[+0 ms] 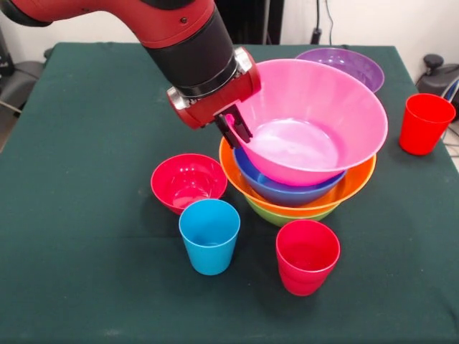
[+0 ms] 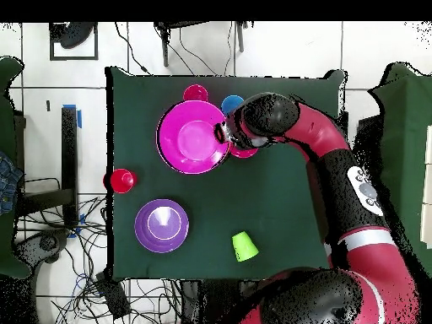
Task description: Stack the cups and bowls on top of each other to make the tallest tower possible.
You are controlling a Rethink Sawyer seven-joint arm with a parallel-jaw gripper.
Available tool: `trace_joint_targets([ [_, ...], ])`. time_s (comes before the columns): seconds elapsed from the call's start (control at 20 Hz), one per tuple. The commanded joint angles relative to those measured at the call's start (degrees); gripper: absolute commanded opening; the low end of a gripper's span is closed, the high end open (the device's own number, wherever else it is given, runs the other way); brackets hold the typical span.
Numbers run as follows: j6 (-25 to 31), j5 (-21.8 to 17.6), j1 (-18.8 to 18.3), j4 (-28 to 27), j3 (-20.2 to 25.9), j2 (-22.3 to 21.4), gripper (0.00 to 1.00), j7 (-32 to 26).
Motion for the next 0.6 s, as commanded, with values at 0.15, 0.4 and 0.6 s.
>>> trace_joint_targets([
  [0.15, -0.36, 1.46, 2.35, 0.01, 2.27, 2.24, 0.00, 3.34],
  [0.4, -0.96, 1.47, 2.20, 0.08, 2.02, 1.79, 0.00, 3.32],
  [0.6, -1.62, 1.32, 1.80, 0.59, 1.97, 1.37, 0.00, 3.25],
])
